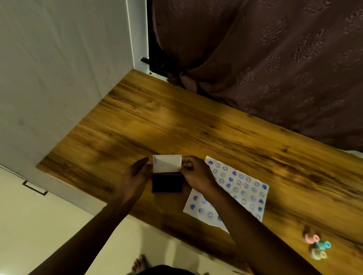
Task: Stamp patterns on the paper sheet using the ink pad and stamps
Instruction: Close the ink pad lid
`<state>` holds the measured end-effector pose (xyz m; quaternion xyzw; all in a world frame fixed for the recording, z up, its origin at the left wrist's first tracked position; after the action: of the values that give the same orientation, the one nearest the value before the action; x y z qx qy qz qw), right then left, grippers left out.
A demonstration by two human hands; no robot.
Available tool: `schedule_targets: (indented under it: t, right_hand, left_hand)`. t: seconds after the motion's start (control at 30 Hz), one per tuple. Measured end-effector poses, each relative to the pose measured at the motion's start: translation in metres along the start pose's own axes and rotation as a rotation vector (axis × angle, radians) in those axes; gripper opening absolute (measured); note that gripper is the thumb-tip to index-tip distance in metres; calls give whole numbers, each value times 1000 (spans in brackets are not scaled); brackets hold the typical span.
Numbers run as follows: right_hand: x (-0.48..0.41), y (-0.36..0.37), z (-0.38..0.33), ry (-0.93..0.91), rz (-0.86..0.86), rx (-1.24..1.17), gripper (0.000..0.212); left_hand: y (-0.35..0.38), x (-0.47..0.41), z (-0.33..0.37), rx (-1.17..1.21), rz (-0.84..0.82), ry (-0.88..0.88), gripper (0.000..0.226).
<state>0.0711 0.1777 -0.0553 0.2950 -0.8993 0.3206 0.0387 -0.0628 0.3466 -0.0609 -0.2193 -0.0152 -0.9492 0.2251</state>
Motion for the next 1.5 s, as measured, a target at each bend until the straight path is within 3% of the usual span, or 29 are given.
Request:
schedule_targets:
  t: [0.13,0.3,0.43,0.73,1.13,1.37,1.5]
  right_hand:
    - [8,-4,3,-1,23,-41,29]
    - [20,-9,3,-8,86,-55,33]
    - [29,-11,3,-13,118,-45,39]
    - [41,-6,8,-5,81,25,28]
    - [49,10,16,-7,82,85,29]
    - [53,11,11,13,129,133,26]
    - [54,8,8,57,172,122,19]
  left_hand:
    - [3,7,-6,82,26,-26,50]
    - [7,22,1,117,55,-17,25]
    - [8,26,-7,113,84,-25,33]
    - [9,37,-7,-81,133,25,34]
    - [7,40,-8,-262,156,40,32]
    - [7,39,-8,-351,184,30,29]
    - [8,40,-3,-515,183,105,31]
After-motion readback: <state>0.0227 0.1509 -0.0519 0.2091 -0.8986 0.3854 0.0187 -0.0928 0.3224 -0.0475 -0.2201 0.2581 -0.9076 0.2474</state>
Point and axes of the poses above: each hand's wrist, its own x-axis away from the middle knuckle, its own y-axis out of the palm, z = x × y, the point moved 5 cm from there along -x, towards the middle knuckle, and after that the axes turned 6 degrees about -y, right-handed, at the moved point
